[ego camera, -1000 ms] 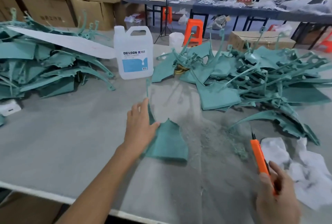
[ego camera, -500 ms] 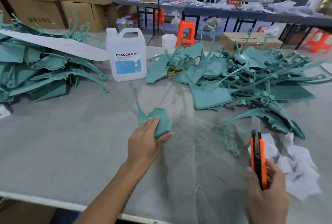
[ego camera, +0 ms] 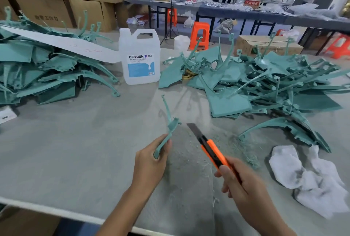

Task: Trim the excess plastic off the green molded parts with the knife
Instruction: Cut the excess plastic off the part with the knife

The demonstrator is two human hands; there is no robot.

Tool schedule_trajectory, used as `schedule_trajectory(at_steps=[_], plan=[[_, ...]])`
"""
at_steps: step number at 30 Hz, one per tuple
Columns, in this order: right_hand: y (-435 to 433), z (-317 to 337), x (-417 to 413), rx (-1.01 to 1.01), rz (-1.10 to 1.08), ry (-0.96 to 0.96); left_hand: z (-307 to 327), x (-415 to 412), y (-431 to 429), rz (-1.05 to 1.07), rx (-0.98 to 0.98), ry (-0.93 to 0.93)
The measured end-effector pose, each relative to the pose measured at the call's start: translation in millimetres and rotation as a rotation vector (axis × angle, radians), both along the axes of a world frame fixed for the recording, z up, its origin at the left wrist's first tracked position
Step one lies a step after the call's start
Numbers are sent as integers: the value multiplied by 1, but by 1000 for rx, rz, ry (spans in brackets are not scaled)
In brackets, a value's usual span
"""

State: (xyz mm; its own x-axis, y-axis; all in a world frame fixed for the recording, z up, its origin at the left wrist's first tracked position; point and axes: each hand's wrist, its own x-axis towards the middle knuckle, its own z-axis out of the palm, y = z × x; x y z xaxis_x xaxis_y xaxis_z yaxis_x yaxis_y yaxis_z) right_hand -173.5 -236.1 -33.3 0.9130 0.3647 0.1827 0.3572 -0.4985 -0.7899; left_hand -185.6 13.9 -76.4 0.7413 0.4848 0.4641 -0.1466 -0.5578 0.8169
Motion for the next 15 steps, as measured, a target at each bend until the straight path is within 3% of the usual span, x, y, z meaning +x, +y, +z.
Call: schedule_trajectory(at_steps=[7, 15], plan=[[14, 14, 8, -109, 169, 17, 0, 0, 3, 13, -36, 40], [25, 25, 16, -265, 191, -80, -1, 4, 4, 61, -17, 43]])
